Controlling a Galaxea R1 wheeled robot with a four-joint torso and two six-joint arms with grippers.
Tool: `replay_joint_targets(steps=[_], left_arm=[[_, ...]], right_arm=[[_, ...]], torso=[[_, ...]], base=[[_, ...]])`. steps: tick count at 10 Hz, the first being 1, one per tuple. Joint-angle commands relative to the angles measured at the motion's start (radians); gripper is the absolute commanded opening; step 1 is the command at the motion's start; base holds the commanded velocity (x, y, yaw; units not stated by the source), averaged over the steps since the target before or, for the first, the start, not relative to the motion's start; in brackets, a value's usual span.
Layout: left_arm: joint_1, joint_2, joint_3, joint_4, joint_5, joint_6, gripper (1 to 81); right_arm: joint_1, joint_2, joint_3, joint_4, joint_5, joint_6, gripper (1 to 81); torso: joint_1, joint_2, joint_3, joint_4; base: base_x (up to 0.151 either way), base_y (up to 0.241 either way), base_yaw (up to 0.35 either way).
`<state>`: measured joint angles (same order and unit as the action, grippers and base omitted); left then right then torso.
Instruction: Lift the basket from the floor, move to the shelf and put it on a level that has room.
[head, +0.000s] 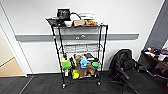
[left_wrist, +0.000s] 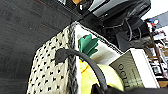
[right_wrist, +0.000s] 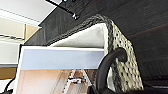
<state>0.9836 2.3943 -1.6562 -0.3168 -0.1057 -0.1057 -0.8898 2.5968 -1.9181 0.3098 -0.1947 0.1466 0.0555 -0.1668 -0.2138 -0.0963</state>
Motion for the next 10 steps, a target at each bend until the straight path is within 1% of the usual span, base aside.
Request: replay_joint_targets(steps=[1,5,10], left_arm=[[-0.107,-0.004,0.018,0.019,0.009,0.003,1.0],[-0.107,-0.015,0.022,0.018,0.009,0.003,1.0],[-0.108,-0.021,0.027,0.016,0.009,0.001,1.0]], right_arm=[[0.137,-0.013,0.038,0.012,-0.028,0.007,1.0],[0.134,0.002,0.035,0.014,-0.023,0.008,1.0],[0.139,0.039,0.033,0.020,0.018,0.014,1.0]], torso=[[0.000,0.000,0.000,0.000],[0.000,0.000,0.000,0.000],[-0.002,-0.001,0.000,0.000]], base=[[0.000,0.000,0.000],[0.000,0.000,0.000],[0.091,0.000,0.000]])
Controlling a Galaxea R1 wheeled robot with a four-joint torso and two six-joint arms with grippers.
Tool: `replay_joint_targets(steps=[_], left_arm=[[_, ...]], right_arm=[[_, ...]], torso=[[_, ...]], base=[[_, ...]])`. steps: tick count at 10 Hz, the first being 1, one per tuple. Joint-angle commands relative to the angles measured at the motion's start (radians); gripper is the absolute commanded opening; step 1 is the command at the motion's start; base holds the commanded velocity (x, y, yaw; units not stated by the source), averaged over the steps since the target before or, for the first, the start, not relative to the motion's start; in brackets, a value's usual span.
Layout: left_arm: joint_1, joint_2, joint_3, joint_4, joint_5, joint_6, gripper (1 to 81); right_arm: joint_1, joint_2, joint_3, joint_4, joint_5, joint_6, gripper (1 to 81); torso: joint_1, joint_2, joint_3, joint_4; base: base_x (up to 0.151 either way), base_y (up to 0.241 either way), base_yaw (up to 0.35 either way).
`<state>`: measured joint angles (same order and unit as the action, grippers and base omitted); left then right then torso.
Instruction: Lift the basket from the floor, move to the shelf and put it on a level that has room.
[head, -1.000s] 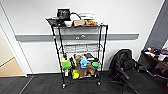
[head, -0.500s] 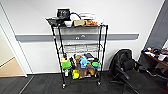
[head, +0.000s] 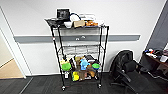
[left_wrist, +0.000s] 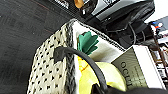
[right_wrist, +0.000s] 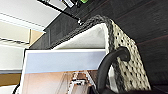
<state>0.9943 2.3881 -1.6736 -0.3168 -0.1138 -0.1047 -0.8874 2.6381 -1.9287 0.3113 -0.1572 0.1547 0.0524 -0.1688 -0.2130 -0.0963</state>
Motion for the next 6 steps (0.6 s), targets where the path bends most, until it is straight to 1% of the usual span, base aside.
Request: replay_joint_targets(steps=[1,6], left_arm=[[-0.121,-0.015,0.048,0.016,0.017,0.000,1.0],[-0.122,-0.018,0.055,0.018,0.026,0.000,1.0]], right_arm=[[0.138,-0.001,0.045,0.022,-0.016,0.008,1.0],[0.126,-0.008,0.070,0.055,0.007,0.008,1.0]], torso=[[0.000,0.000,0.000,0.000],[0.000,0.000,0.000,0.000]], base=[[0.113,0.000,0.000],[0.118,0.000,0.000]])
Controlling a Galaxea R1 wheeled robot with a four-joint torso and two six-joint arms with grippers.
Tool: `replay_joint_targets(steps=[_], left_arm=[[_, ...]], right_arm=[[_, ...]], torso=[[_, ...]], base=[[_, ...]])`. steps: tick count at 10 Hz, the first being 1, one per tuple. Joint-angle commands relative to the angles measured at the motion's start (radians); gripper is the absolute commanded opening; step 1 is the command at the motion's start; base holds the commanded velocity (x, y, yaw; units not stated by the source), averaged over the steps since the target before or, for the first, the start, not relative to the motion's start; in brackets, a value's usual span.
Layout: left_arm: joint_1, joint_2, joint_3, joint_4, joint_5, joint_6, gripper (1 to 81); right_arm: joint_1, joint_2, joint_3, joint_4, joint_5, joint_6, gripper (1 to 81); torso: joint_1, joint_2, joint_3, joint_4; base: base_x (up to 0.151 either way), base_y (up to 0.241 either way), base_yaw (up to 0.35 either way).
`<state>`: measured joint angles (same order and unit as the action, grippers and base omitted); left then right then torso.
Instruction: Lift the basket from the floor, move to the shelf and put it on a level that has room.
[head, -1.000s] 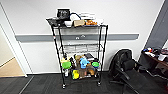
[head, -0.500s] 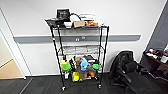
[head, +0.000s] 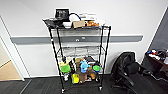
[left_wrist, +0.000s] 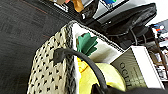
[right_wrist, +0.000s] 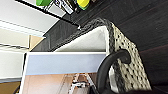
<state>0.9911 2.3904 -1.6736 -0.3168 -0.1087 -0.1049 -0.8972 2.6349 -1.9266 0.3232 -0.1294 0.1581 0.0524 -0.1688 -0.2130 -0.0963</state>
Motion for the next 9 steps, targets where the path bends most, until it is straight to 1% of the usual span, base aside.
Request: replay_joint_targets(steps=[1,6,9], left_arm=[[-0.120,-0.020,0.057,0.018,0.023,0.001,1.0],[-0.116,-0.023,0.063,0.018,0.021,0.001,1.0],[-0.114,-0.031,0.078,0.018,0.020,0.001,1.0]], right_arm=[[0.134,-0.007,0.075,0.043,-0.015,0.005,1.0],[0.113,-0.039,0.120,0.040,-0.003,0.002,1.0],[0.099,-0.045,0.135,0.039,0.020,0.001,1.0]], torso=[[0.000,0.000,0.000,0.000],[0.000,0.000,0.000,0.000],[0.000,0.000,0.000,0.000]], base=[[0.121,0.000,0.000],[0.121,0.000,0.000],[0.121,0.000,0.000]])
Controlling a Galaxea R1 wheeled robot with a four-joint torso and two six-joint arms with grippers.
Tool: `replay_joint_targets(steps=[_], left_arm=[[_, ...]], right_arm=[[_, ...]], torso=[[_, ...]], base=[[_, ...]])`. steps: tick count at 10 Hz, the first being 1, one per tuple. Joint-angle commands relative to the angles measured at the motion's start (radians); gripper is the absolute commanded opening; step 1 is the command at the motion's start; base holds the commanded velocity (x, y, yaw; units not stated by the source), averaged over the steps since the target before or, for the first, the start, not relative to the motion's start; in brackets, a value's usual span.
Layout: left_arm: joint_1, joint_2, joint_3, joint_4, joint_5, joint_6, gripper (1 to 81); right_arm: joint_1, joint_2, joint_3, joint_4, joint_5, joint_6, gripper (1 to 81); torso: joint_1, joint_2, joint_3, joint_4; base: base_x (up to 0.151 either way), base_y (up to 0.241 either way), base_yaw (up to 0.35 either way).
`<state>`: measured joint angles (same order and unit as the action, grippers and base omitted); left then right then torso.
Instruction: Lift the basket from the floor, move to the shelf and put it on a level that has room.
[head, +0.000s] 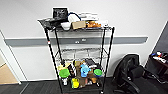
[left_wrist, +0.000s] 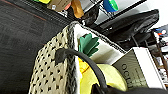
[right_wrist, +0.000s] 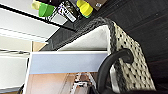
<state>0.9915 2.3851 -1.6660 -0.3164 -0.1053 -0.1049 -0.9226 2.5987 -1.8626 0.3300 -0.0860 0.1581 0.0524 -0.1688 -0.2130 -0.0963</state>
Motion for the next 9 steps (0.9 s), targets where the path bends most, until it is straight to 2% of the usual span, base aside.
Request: replay_joint_targets(steps=[1,3,5,9], left_arm=[[-0.109,-0.029,0.078,0.017,0.009,0.001,1.0],[-0.086,-0.027,0.091,0.019,-0.008,0.002,1.0],[-0.052,-0.018,0.084,0.040,-0.060,0.001,1.0],[-0.046,-0.016,0.095,0.040,-0.060,0.002,1.0]], right_arm=[[0.122,-0.013,0.082,0.032,-0.006,0.001,1.0],[0.121,-0.016,0.086,0.032,-0.003,0.001,1.0],[0.121,-0.016,0.089,0.029,-0.001,0.001,1.0],[0.101,-0.041,0.115,0.026,0.000,-0.005,1.0]], torso=[[0.000,0.000,0.000,0.000],[0.000,0.000,0.000,0.000],[0.000,0.000,0.000,0.000],[0.000,0.000,0.000,0.000]], base=[[0.121,0.000,0.000],[0.121,0.000,0.000],[0.101,0.000,0.000],[0.099,0.000,0.000]])
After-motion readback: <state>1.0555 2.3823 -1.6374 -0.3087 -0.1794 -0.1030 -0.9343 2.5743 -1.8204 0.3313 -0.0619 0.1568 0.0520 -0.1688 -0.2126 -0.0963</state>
